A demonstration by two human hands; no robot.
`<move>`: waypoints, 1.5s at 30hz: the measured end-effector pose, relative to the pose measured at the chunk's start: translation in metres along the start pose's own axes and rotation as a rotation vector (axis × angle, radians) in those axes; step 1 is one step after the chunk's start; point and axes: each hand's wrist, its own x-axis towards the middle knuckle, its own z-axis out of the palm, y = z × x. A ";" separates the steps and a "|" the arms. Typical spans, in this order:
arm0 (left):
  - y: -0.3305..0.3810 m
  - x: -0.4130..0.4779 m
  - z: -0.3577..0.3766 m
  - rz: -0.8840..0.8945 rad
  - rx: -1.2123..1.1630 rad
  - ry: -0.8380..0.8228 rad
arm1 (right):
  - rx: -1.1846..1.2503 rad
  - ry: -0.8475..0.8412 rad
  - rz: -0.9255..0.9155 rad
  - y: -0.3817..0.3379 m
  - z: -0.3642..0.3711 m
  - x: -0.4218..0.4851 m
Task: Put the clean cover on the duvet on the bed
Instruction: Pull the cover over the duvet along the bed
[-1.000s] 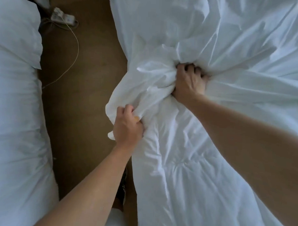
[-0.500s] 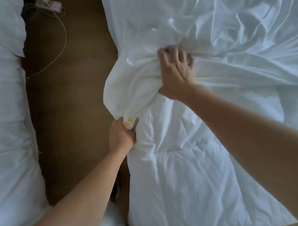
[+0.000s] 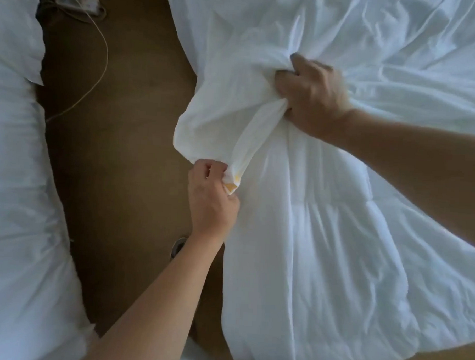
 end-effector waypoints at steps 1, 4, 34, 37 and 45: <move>-0.002 -0.006 0.004 -0.027 0.009 -0.004 | -0.032 0.036 0.101 0.004 -0.001 -0.001; -0.021 -0.027 0.019 -0.292 0.093 -0.212 | -0.050 -0.258 0.598 -0.004 0.022 -0.019; -0.032 -0.088 0.016 -0.726 -0.472 -0.045 | 0.419 -0.912 0.765 -0.108 0.037 -0.119; -0.028 -0.087 0.003 -0.602 -0.414 -0.089 | 0.395 -0.837 0.687 -0.105 0.029 -0.116; -0.020 -0.113 0.018 -0.766 -0.493 -0.116 | 0.647 -0.709 1.141 -0.114 0.011 -0.118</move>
